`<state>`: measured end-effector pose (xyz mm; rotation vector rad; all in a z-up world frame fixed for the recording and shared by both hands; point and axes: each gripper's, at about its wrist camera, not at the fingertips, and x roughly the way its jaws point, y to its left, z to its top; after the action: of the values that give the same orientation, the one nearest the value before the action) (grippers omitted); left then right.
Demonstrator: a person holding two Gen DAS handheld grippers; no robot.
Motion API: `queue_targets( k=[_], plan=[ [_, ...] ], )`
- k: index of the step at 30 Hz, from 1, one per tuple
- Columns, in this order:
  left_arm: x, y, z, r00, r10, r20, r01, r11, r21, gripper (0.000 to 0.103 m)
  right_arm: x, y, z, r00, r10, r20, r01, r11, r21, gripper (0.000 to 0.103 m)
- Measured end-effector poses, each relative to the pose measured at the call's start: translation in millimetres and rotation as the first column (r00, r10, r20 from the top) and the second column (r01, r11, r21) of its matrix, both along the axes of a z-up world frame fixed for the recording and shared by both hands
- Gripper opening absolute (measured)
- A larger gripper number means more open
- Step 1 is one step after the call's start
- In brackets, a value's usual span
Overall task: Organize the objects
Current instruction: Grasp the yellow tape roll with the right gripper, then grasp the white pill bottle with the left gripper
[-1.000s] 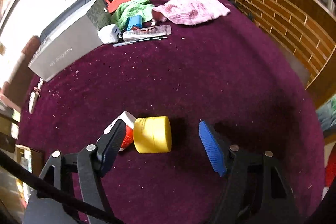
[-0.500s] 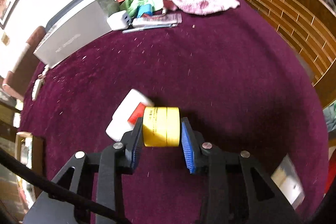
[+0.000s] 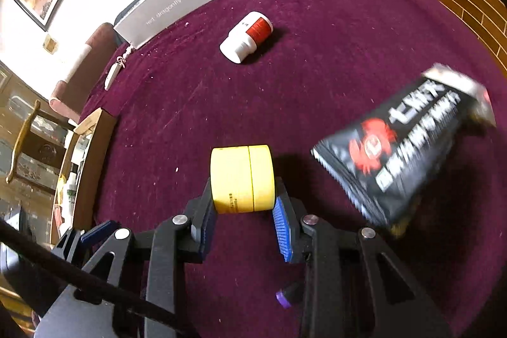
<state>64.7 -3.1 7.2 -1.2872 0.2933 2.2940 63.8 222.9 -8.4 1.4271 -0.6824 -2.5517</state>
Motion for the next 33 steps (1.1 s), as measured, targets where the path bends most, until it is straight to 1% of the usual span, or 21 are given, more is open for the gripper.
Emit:
queue_targets(
  k=[1, 3, 5, 7, 10, 14, 20, 24, 28, 30, 33],
  plan=[
    [-4.7, -3.3, 3.1, 1.000, 0.013, 0.018, -0.013, 0.999, 0.039, 0.098, 2.2, 0.7, -0.3, 1.000, -0.001, -0.010, 0.001, 1.000, -0.004, 0.030],
    [-20.1, -9.3, 12.8, 0.998, 0.051, 0.036, -0.055, 0.992, 0.115, 0.098, 6.4, 1.2, -1.4, 0.999, -0.004, -0.032, 0.003, 1.000, -0.015, 0.030],
    [-39.0, -8.2, 26.7, 0.994, 0.103, -0.021, -0.099, 0.986, 0.132, 0.098, 9.2, 4.0, -2.5, 0.999, -0.009, -0.051, 0.008, 1.000, -0.030, 0.030],
    [-60.9, 0.8, 38.6, 0.988, 0.127, -0.084, -0.114, 0.984, 0.140, 0.098, 11.7, 6.2, -4.3, 0.997, -0.015, -0.070, 0.012, 0.999, -0.049, 0.030],
    [-93.6, 23.8, 46.5, 0.985, 0.119, -0.126, -0.102, 0.985, 0.139, 0.098, 14.7, 9.2, -5.8, 0.995, -0.023, -0.093, 0.017, 0.997, -0.072, 0.030],
    [-135.2, 61.7, 45.7, 0.980, 0.100, -0.171, -0.084, 0.991, 0.100, 0.098, 15.2, 9.4, -6.4, 0.994, -0.021, -0.110, 0.013, 0.998, -0.069, 0.030],
    [-175.3, 107.9, 25.3, 0.984, 0.049, -0.169, -0.046, 0.999, 0.020, 0.098, 14.8, 9.1, -8.0, 0.992, -0.015, -0.129, 0.006, 0.997, -0.073, 0.030],
    [-188.9, 129.3, 14.6, 0.986, 0.021, -0.165, -0.024, 1.000, -0.017, 0.098, 13.2, 7.6, -8.2, 0.991, -0.005, -0.134, -0.005, 0.997, -0.074, 0.030],
    [-196.7, 140.2, 4.0, 0.989, 0.004, -0.148, -0.009, 1.000, -0.029, 0.098, 11.5, 6.3, -8.6, 0.991, 0.001, -0.135, -0.011, 0.998, -0.068, 0.030],
    [-197.9, 146.4, 0.8, 0.991, -0.014, -0.134, 0.008, 0.999, -0.047, 0.098, 11.5, 6.1, -8.6, 0.991, 0.003, -0.135, -0.012, 0.998, -0.066, 0.030],
    [-195.6, 153.1, 0.3, 0.990, -0.047, -0.135, 0.039, 0.997, -0.061, 0.098, 13.1, 5.6, -8.5, 0.991, 0.003, -0.135, -0.012, 0.998, -0.066, 0.030]
  ],
)
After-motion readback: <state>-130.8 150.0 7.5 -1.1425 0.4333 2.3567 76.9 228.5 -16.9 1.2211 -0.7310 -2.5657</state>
